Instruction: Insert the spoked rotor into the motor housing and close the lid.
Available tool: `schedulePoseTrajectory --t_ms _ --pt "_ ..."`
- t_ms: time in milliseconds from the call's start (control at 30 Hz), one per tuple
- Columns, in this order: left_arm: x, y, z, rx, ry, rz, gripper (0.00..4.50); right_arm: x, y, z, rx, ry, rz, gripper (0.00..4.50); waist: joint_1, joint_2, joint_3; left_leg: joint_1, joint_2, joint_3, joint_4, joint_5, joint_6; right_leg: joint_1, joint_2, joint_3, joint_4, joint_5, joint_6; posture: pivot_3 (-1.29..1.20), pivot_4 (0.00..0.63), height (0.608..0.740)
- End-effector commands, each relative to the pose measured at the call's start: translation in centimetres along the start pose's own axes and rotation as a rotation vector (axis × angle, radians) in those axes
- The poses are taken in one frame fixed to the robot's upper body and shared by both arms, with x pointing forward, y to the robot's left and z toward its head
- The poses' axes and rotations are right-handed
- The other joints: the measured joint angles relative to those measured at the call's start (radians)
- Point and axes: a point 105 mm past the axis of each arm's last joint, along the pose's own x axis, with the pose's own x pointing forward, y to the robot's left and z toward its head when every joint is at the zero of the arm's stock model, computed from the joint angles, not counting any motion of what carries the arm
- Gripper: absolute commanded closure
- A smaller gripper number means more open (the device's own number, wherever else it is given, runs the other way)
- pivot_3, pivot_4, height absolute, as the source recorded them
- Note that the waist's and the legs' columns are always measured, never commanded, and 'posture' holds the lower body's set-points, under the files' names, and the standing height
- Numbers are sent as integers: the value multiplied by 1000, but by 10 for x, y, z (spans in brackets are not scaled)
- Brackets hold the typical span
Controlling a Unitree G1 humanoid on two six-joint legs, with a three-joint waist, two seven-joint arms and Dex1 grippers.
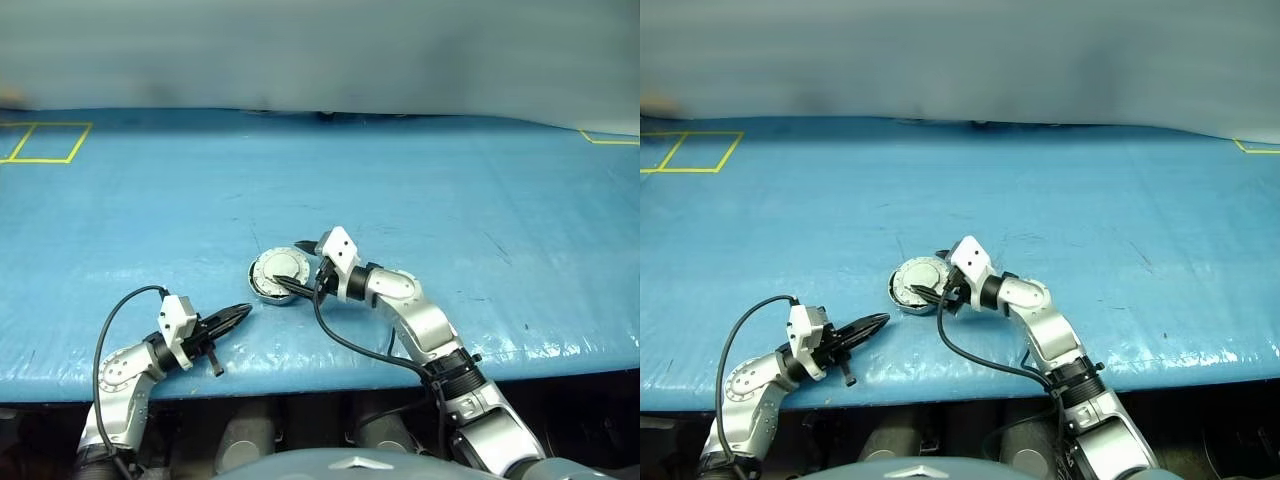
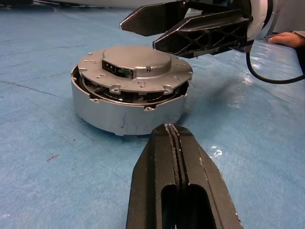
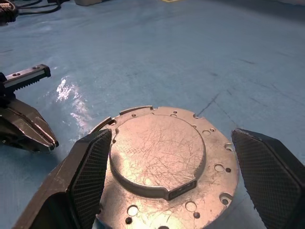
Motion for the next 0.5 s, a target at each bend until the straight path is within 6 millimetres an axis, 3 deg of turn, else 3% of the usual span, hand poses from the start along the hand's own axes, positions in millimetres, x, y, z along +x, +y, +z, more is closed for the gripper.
schedulePoseTrajectory --t_ms 33,333,500 --pt "3 0 2 32 -7 -1 4500 6 5 13 -43 -40 38 420 0 0 0 0 0 0 0 0 0 0 0 0 0 0 0 0 150 740" --pt "5 2 2 41 -4 15 4500 12 5 5 -75 -19 33 420 0 0 0 0 0 0 0 0 0 0 0 0 0 0 0 0 150 740" --pt "5 4 1 45 1 31 4500 12 7 4 -71 -17 35 1528 0 0 0 0 0 0 0 0 0 0 0 0 0 0 0 0 150 740"
